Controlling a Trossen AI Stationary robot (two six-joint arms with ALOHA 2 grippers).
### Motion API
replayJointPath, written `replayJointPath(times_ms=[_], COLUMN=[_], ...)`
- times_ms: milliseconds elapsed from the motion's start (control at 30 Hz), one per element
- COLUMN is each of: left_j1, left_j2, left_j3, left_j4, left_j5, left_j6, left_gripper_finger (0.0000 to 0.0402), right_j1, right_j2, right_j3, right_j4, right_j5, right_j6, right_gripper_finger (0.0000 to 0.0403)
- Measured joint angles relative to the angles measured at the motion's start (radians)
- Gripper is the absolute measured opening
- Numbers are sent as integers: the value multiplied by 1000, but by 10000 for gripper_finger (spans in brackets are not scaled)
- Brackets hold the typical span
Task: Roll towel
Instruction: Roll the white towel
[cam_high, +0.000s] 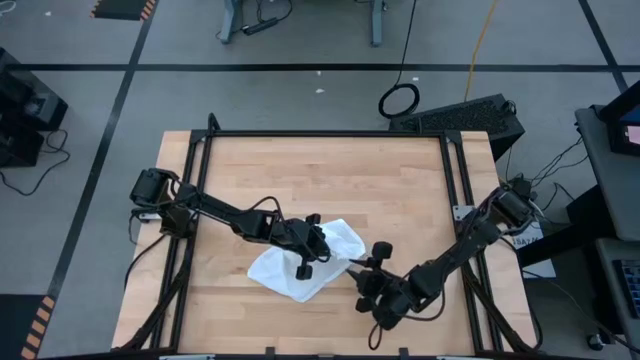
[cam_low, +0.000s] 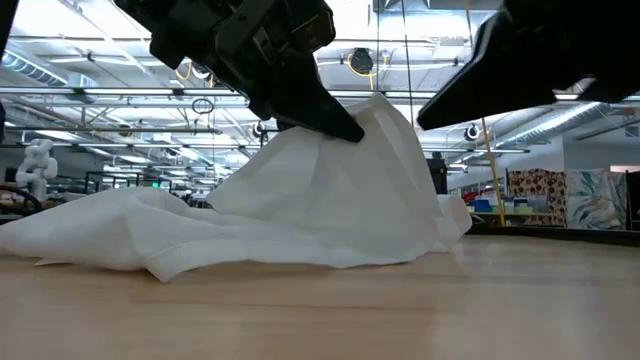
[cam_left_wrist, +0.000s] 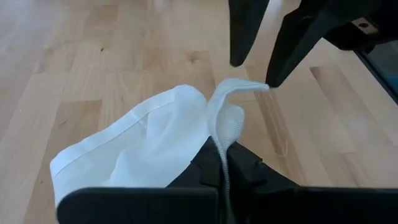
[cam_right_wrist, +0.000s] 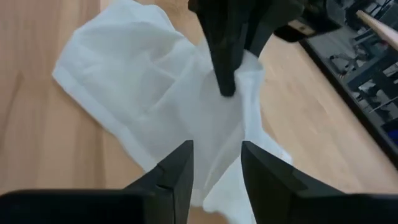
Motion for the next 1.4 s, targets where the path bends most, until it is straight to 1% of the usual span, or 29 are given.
replayJointPath(times_ms=[233,400,533,600,733,833,967,1067,1133,1300,1400], left_j1=[2,2,10,15,20,20,19,19,19,19,19], left_j2=[0,0,0,0,0,0,0,0,0,0,0], left_j3=[0,0,0,0,0,0,0,0,0,0,0], left_j4=[0,0,0,0,0,0,-3,-3,-3,-4,-7], left_j5=[0,0,0,-1,2,8,15,42,49,50,50], left_j6=[-24,-24,-31,-48,-53,-53,-53,-53,-53,-54,-54], left_gripper_finger=[5,5,5,5,5,5,5,5,5,5,5], right_j1=[43,68,65,54,14,-20,-66,-89,-101,-123,-123], right_j2=[0,0,-1,-1,8,21,23,23,23,23,23], right_j3=[0,4,33,37,40,40,40,39,39,39,39], right_j4=[-55,-39,-25,10,156,215,217,213,211,209,192], right_j5=[-4,-4,1,6,6,6,3,-1,-7,-113,-110], right_j6=[135,120,55,4,-172,-299,-387,-442,-471,-499,-495], right_gripper_finger=[110,103,111,120,138,143,143,143,140,111,92])
